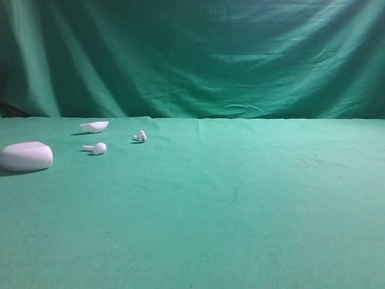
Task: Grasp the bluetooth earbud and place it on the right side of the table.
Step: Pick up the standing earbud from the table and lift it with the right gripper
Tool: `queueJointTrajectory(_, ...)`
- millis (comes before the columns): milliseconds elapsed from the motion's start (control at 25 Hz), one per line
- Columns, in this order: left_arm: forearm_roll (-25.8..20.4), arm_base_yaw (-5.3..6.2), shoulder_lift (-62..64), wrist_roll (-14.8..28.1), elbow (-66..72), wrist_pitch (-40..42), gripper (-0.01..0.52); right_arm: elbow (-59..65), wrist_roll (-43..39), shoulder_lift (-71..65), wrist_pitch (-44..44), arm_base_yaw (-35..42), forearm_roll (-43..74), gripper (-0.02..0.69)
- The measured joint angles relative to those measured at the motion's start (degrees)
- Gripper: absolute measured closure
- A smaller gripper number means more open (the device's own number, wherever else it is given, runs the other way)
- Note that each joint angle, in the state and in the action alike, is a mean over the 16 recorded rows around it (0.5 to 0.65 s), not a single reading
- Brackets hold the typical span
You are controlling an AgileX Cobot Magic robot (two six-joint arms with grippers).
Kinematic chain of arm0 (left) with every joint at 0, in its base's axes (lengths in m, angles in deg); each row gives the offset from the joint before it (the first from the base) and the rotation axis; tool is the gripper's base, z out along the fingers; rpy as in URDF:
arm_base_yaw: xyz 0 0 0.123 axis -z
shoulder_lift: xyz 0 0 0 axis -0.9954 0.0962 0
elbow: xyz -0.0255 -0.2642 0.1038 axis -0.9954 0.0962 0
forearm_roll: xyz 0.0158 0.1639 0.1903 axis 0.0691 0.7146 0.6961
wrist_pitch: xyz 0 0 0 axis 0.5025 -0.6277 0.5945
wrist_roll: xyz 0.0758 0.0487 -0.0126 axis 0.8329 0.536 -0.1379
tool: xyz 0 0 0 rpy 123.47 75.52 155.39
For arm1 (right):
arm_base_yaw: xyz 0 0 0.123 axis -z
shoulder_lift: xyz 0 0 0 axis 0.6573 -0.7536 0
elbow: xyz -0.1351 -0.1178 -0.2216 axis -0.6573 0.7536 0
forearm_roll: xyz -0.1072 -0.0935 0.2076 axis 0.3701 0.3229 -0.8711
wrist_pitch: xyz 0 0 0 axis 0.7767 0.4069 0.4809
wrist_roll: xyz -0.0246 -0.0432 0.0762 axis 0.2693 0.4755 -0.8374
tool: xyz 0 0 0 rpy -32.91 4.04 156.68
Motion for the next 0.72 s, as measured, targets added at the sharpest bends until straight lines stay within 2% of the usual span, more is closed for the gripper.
queueJointTrajectory(280, 0.00, 0.00, 0.00, 0.00, 0.00, 0.00, 0.514, -15.81, 3.18, -17.07, -10.14, -8.41, 3.03, 0.665)
queueJointTrajectory(720, 0.00, 0.00, 0.00, 0.00, 0.00, 0.00, 0.514, -42.43, -6.59, -45.33, -19.92, -25.44, 14.65, 0.665)
